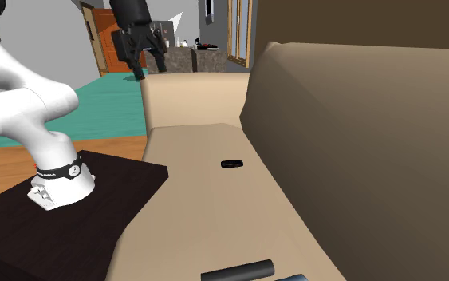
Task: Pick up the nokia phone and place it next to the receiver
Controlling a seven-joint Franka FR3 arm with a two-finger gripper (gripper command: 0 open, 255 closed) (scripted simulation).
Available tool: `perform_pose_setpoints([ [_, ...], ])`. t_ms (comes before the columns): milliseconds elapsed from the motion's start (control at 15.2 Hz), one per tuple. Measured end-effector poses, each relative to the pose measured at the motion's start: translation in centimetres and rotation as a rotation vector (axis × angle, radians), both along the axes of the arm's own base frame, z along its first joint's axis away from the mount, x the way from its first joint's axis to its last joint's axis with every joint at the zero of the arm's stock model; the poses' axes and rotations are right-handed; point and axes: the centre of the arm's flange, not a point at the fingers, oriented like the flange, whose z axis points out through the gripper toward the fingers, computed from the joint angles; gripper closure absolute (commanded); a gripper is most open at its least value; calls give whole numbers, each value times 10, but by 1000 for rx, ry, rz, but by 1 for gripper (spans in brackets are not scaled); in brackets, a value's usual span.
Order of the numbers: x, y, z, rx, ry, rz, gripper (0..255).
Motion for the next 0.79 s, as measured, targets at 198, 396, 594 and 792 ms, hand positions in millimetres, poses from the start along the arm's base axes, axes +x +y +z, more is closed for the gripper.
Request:
perform_pose_setpoints([
  [198, 19, 22, -24, -9, 10, 26, 0],
  [396, 30, 49, -51, -19, 20, 52, 0],
  [594, 47, 73, -79, -28, 30, 79, 0],
  [792, 59, 97, -111, -37, 41, 105, 0],
])
